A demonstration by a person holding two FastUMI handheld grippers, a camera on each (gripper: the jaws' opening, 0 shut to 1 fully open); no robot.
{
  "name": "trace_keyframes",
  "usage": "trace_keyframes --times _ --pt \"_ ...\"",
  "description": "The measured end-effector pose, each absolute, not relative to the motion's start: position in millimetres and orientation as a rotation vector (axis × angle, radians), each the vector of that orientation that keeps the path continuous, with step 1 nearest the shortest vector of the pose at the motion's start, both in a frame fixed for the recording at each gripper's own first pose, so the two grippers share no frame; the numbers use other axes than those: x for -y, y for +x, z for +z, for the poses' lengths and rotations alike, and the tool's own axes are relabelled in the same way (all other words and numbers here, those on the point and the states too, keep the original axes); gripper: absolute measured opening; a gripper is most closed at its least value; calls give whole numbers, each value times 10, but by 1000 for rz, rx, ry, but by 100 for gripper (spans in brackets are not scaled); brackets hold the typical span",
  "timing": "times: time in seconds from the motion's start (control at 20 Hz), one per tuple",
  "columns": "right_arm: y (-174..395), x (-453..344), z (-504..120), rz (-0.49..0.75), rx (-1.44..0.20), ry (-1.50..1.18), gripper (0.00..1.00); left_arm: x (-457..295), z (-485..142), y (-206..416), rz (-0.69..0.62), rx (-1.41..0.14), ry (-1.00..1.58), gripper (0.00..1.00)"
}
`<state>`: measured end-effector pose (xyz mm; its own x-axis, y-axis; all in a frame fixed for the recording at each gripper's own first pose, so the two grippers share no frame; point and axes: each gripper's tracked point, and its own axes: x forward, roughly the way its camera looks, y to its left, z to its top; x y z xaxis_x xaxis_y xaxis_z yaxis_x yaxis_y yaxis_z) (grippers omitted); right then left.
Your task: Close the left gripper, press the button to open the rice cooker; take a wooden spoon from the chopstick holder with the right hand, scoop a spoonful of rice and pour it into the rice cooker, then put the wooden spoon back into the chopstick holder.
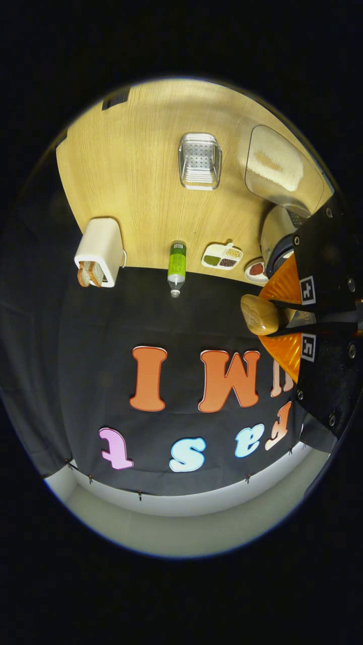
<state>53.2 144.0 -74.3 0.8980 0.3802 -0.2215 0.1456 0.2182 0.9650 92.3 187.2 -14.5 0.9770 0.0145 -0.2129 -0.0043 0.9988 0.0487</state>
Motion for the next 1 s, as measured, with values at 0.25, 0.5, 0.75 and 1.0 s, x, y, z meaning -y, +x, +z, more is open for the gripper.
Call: trace_keyframes --times 0.25,0.5,0.75,1.0 --pt "883 -1772 -526 208 -458 1336 7 -1948 -99 896 24 -209 49 99" --pt "1128 -2136 -400 247 -451 1291 7 -2117 -71 883 50 -210 36 99" --pt "1238 -2412 -439 246 -458 1193 7 -2257 -120 880 72 -216 35 99" --pt "1288 -2587 -487 229 -447 1051 7 -2372 -141 890 81 -219 34 99"
